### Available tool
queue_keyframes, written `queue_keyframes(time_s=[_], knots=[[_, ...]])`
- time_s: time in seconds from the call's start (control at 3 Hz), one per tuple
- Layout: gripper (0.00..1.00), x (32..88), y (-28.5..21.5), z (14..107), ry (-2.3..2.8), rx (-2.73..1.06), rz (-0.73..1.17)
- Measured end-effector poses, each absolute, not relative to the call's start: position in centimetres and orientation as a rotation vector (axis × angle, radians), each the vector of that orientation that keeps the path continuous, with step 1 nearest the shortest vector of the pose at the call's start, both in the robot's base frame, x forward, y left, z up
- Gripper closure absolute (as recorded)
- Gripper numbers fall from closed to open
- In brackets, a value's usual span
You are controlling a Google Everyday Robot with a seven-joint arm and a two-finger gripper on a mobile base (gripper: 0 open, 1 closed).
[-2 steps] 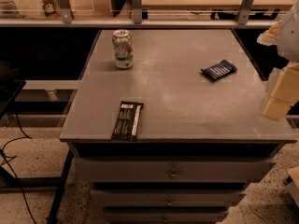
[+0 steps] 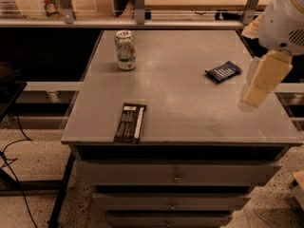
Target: Pick 7up can
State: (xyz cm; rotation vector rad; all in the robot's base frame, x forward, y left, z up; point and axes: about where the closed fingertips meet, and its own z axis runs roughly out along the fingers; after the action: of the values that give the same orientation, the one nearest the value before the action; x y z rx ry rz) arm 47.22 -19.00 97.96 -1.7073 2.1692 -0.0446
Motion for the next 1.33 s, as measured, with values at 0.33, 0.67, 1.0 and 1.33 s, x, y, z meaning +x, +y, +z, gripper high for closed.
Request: queue_keyframes(time_s=[0.33, 0.67, 1.0, 1.33], knots=[[0.0, 52.7, -15.2, 97.2, 2.104, -1.676, 0.039], [0.0, 58.7, -11.0, 96.2, 2.044, -1.592, 0.129], [0.0, 63.1, -7.3, 95.4, 1.993, -1.484, 0.17], [0.0, 66.9, -4.0, 94.4, 1.963, -1.383, 0.165]])
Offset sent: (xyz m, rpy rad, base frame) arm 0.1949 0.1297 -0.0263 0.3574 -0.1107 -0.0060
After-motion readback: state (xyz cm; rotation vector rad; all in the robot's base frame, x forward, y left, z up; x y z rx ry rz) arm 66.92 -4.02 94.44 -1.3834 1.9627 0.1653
